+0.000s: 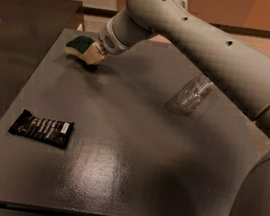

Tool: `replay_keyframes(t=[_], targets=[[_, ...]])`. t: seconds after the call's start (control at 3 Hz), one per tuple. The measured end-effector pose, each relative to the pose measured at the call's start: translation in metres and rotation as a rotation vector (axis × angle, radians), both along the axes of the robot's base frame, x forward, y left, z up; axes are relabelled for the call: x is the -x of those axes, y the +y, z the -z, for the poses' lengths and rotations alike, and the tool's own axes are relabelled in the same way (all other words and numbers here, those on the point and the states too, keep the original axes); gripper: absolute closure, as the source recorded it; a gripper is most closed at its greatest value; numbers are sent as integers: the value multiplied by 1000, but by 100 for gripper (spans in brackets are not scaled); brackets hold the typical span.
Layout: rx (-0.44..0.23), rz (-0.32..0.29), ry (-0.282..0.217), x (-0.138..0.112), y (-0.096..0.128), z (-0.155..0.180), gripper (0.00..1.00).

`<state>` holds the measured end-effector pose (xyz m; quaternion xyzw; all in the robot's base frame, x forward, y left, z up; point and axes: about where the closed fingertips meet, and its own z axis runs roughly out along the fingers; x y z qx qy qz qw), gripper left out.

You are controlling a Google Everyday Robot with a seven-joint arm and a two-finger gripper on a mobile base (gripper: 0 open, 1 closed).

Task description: Move sponge near rxbar chocolate

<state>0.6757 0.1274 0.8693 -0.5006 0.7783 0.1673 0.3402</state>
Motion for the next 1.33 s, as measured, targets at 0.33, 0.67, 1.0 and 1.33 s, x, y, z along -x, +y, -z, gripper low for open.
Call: replay_keyframes(t=[0.33, 0.67, 1.0, 1.33], targets=[[50, -79, 21, 34, -13, -2, 100], [82, -140, 50, 71, -29, 2, 100], [75, -173, 66, 102, -44, 8, 100], [53, -202, 58, 126, -54, 15, 100]])
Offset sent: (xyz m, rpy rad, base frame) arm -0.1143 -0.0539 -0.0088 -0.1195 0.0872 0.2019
